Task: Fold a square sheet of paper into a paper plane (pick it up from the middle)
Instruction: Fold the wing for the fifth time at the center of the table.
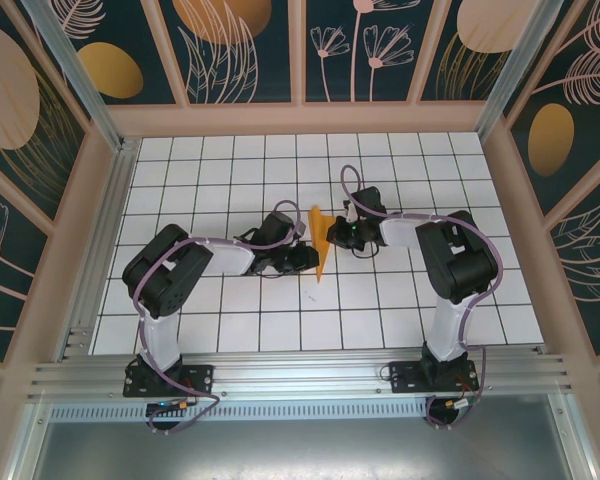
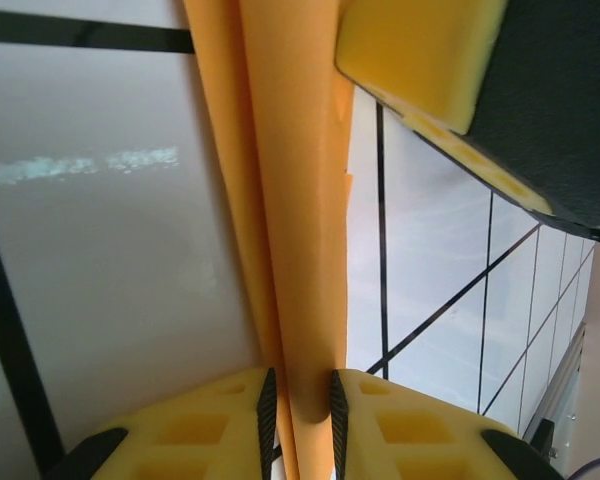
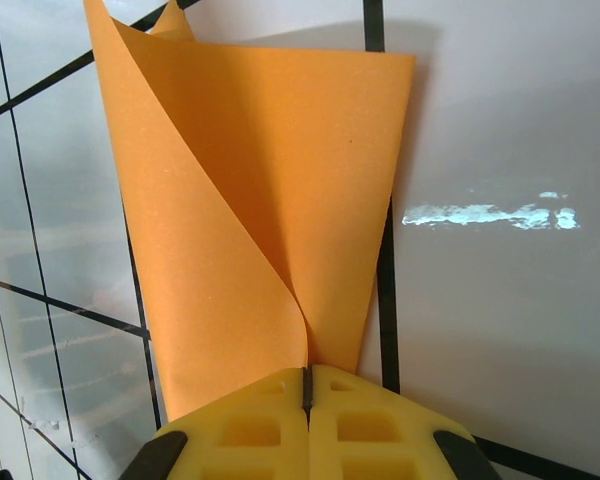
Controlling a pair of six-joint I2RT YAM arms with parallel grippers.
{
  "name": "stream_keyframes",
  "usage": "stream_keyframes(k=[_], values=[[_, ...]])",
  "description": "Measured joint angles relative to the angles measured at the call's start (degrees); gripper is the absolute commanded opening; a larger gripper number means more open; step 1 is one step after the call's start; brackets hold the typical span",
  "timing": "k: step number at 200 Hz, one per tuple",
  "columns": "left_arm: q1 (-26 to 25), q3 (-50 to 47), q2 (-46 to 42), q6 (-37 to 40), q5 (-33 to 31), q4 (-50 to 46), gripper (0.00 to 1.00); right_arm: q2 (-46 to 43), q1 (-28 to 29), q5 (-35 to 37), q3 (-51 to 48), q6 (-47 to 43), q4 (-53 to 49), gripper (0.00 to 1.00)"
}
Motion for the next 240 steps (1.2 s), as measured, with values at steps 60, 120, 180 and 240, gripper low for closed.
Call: stream_keyframes(k=[60, 120, 180, 240], values=[[0.0, 0.7, 0.3, 0.3, 0.2, -0.9, 0.25, 0.0, 0.0, 0.2, 0.0, 0.0, 0.0, 0.00], [-0.5, 3.9, 1.2, 2.5, -1.0, -6.6, 0.22, 0.0, 0.4, 1.2, 0.2, -0.4, -0.2, 0.00], [-0.9, 7.0, 2.0, 3.3, -2.9, -11.9, 0.21, -1.5, 0.8, 3.2, 0.4, -1.3, -2.2, 0.00], [-1.1, 7.9, 2.3, 3.3, -3.1, -13.4, 0.22, -2.9, 1.0, 4.9, 0.4, -2.0, -4.0, 0.00]])
